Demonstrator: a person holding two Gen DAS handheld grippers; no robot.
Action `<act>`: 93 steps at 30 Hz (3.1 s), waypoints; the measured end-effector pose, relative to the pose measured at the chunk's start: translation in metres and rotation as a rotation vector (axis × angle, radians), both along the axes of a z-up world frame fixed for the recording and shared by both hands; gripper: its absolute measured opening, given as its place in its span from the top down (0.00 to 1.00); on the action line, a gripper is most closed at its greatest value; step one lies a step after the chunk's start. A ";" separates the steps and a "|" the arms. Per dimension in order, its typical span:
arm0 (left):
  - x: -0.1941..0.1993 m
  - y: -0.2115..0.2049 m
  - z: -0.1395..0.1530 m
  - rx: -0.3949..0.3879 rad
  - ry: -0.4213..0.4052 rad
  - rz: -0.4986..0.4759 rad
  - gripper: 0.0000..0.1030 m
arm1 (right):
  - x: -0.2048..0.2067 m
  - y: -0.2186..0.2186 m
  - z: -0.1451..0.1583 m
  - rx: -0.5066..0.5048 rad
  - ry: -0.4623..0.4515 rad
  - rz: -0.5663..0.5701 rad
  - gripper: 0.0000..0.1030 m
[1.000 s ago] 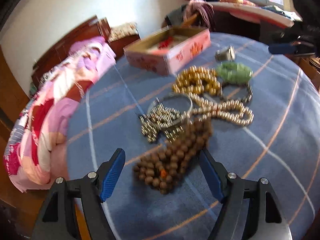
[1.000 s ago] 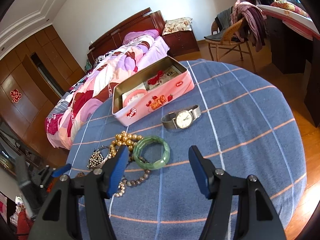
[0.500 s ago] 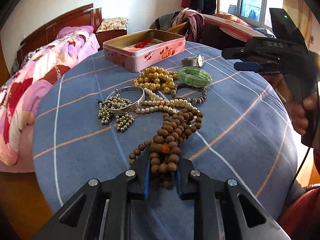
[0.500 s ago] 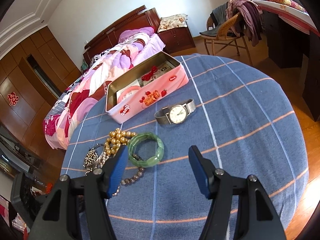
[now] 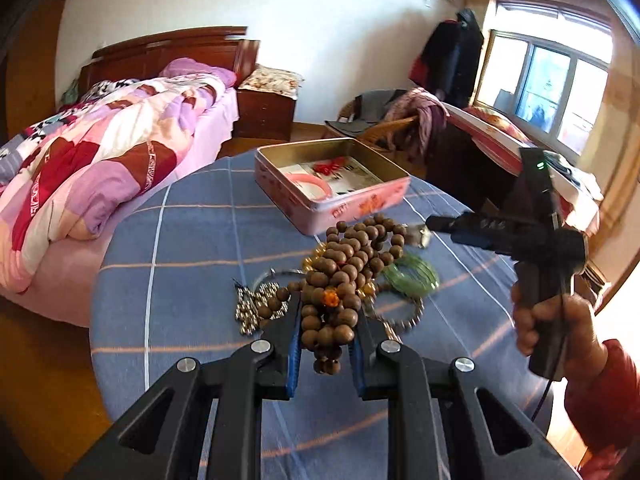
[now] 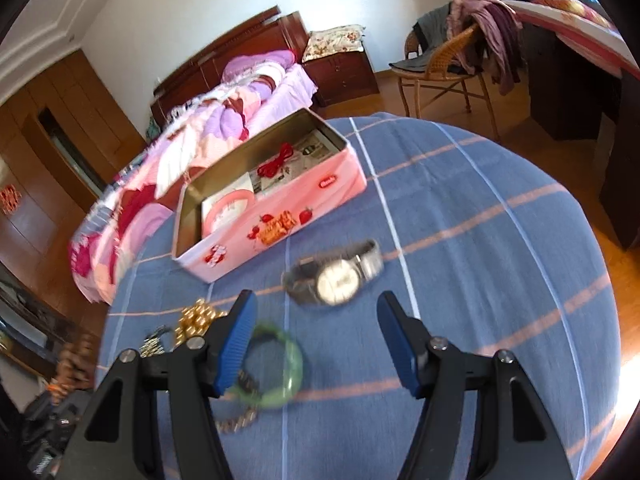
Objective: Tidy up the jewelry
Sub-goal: 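Grasp the silver watch with right gripper while left lifts wooden beads, then lower wooden beads into the tin with left while right places the watch inside, then open both grippers and withdraw them from the tin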
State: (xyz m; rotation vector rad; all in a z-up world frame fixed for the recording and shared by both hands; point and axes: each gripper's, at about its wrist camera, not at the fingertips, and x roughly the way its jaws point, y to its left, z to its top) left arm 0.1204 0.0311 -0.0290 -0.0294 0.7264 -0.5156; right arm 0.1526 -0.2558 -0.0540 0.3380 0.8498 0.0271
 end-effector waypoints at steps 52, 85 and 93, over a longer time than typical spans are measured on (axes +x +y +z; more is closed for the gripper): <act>0.142 -0.084 -0.004 -0.004 -0.009 0.091 0.81 | 0.100 0.020 0.057 -0.116 -0.218 0.043 0.85; 0.127 -0.115 -0.002 0.239 -0.047 0.192 0.23 | 0.040 -0.018 0.050 0.106 -0.208 -0.085 0.31; 0.099 -0.107 -0.002 0.259 -0.037 0.213 0.23 | 0.011 -0.012 0.046 0.120 -0.191 -0.079 0.30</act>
